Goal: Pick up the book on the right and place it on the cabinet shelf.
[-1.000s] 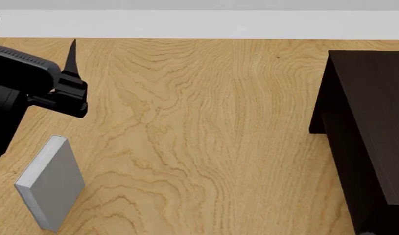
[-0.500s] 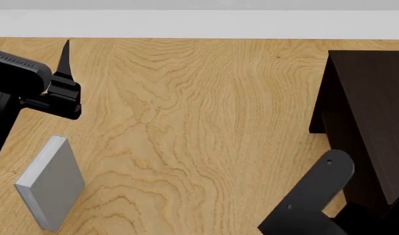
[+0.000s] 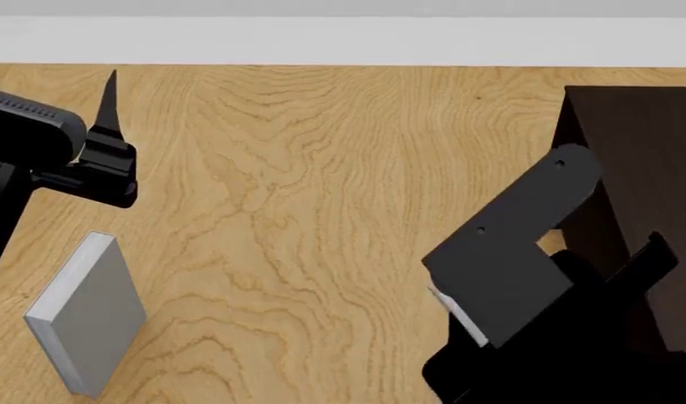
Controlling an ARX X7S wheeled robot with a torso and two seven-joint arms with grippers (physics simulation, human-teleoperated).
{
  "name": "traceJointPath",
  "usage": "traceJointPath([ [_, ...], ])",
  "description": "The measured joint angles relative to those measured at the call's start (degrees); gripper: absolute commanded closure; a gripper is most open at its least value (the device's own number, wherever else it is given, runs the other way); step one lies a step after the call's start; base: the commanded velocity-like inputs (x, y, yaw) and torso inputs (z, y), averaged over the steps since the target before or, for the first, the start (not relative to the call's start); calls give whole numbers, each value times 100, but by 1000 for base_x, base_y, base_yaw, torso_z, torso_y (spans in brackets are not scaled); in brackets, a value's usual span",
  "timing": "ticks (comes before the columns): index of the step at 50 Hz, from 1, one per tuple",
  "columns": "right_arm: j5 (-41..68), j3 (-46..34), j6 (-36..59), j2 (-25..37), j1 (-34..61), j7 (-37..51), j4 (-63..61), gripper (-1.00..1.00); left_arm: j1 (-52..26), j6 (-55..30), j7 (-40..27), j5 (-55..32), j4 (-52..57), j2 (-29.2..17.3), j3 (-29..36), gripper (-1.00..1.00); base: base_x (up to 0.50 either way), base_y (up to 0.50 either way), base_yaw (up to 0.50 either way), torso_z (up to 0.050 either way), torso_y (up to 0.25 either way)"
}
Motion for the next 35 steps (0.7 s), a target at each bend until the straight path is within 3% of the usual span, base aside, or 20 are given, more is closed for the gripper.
traceJointPath([
  [15,-1343,-439,-166,-653,191,-755,367,100,9,-65,-29,-36,93,-18,-14,-100,0,0,0,0,1],
  [35,-3483,-1858,-659,-1534,664,-1594,1014,100,87,-147,-95,-128,372,-54,-156,-100,0,0,0,0,1],
])
